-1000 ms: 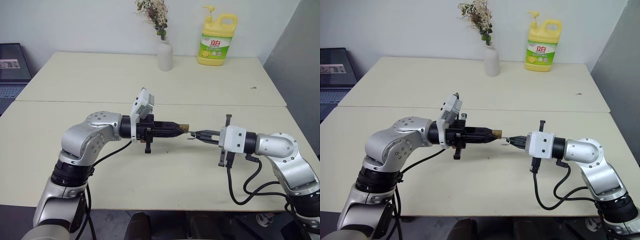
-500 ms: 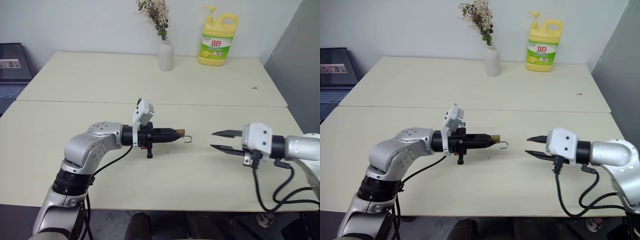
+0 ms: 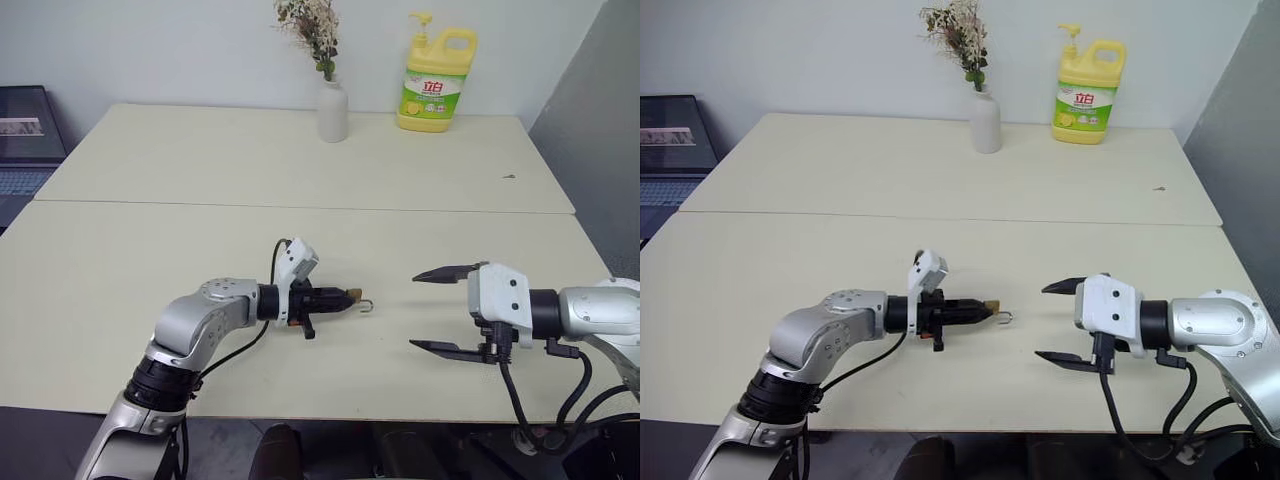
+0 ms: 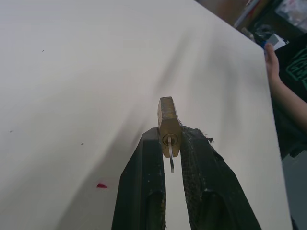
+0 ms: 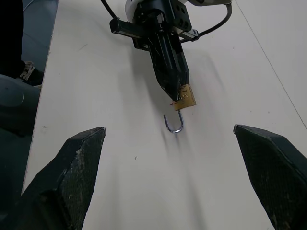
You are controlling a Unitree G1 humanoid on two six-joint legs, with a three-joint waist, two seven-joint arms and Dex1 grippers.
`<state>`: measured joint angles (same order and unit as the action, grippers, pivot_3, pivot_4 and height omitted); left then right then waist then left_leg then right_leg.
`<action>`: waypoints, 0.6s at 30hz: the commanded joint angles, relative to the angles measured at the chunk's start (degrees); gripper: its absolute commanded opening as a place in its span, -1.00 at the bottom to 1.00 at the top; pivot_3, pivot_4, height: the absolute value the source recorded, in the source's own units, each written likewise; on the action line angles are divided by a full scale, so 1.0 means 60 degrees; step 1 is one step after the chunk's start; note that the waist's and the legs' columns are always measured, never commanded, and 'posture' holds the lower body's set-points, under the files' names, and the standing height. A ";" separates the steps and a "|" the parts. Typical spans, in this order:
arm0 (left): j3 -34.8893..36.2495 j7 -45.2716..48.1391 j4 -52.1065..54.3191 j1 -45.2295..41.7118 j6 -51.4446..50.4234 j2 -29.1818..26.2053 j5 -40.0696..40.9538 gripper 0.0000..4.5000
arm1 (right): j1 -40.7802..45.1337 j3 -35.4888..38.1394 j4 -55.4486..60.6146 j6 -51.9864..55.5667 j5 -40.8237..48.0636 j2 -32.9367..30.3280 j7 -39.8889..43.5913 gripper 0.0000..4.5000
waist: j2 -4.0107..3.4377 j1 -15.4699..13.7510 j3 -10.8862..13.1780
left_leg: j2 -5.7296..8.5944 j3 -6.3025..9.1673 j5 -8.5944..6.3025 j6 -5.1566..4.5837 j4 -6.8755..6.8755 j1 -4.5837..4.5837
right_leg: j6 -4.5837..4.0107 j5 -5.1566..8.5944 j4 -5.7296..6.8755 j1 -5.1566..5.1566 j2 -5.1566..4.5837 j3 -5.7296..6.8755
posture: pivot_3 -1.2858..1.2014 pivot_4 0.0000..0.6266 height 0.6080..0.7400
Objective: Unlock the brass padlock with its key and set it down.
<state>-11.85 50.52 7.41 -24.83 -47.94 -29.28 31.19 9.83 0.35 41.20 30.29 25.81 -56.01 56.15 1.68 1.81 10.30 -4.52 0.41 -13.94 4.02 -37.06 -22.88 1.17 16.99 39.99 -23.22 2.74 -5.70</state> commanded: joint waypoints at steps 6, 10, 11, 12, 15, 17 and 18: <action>-0.0126 -0.0042 -0.0353 -0.0013 0.0162 0.0489 -0.0303 -0.93 | 0.0143 -0.0150 0.0096 -0.0311 -0.0217 0.0032 -0.0008 1.00 | 0.0000 0.0001 0.0000 | 0.0000 0.0001 0.0000 0.0000 0.0001 0.0000 | 0.0000 0.0000 0.0000 0.0000 0.0000 0.0001 | 0.03 -0.52 1.00; -0.0324 -0.0068 -0.0618 -0.0095 0.0350 0.0571 -0.0666 -0.62 | 0.0121 -0.0217 0.0100 -0.0326 -0.0260 0.0047 0.0015 1.00 | 0.0000 0.0001 0.0000 | 0.0000 0.0001 0.0000 0.0000 0.0001 0.0000 | 0.0000 0.0000 0.0000 0.0000 0.0000 0.0001 | 0.03 -0.52 1.00; -0.0370 0.0011 -0.0603 -0.0103 0.0418 0.0529 -0.0739 -0.51 | 0.0117 -0.0227 0.0092 -0.0324 -0.0264 0.0050 0.0033 1.00 | 0.0000 0.0001 0.0000 | 0.0000 0.0002 0.0000 0.0000 0.0001 -0.0001 | 0.0000 0.0000 0.0000 0.0000 0.0000 0.0002 | 0.03 -0.52 1.00; -0.0396 0.0061 -0.0595 -0.0106 0.0549 0.0489 -0.0837 -0.36 | 0.0121 -0.0243 0.0068 -0.0333 -0.0278 0.0051 0.0058 1.00 | 0.0000 0.0002 0.0000 | 0.0000 0.0001 0.0000 0.0000 0.0001 0.0000 | 0.0000 0.0000 0.0000 0.0000 0.0000 0.0001 | 0.03 -0.52 1.00; -0.0269 0.0170 -0.0510 -0.0030 0.0773 0.0358 -0.0936 0.02 | 0.0056 -0.0244 0.0083 -0.0337 -0.0290 0.0043 0.0096 1.00 | 0.0000 0.0003 0.0000 | 0.0000 0.0001 0.0000 0.0000 0.0001 0.0001 | 0.0000 0.0000 0.0000 0.0000 0.0000 0.0001 | 0.03 -0.52 1.00; -0.0033 0.0139 -0.0482 -0.0052 0.1269 0.0221 -0.1110 0.32 | 0.0040 -0.0283 0.0026 -0.0352 -0.0311 0.0038 0.0138 1.00 | 0.0000 0.0004 0.0000 | 0.0000 0.0001 0.0000 0.0000 0.0001 0.0001 | 0.0000 0.0000 0.0000 0.0000 0.0000 0.0001 | 0.03 -0.52 1.00; 0.0094 0.0017 -0.0452 -0.0077 0.1432 0.0171 -0.1192 0.43 | 0.0035 -0.0301 -0.0001 -0.0371 -0.0332 0.0034 0.0156 1.00 | 0.0000 0.0004 0.0000 | 0.0000 0.0001 0.0000 0.0000 0.0001 0.0002 | 0.0000 0.0000 0.0000 0.0000 0.0000 0.0001 | 0.03 -0.52 1.00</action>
<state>-13.66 50.74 2.83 -24.71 -42.04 -27.74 24.82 9.99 -1.66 40.71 29.20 23.83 -55.78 56.45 1.68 1.84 10.30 -4.53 0.42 -13.94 4.02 -37.05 -22.88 1.17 16.99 39.99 -23.22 2.74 -5.69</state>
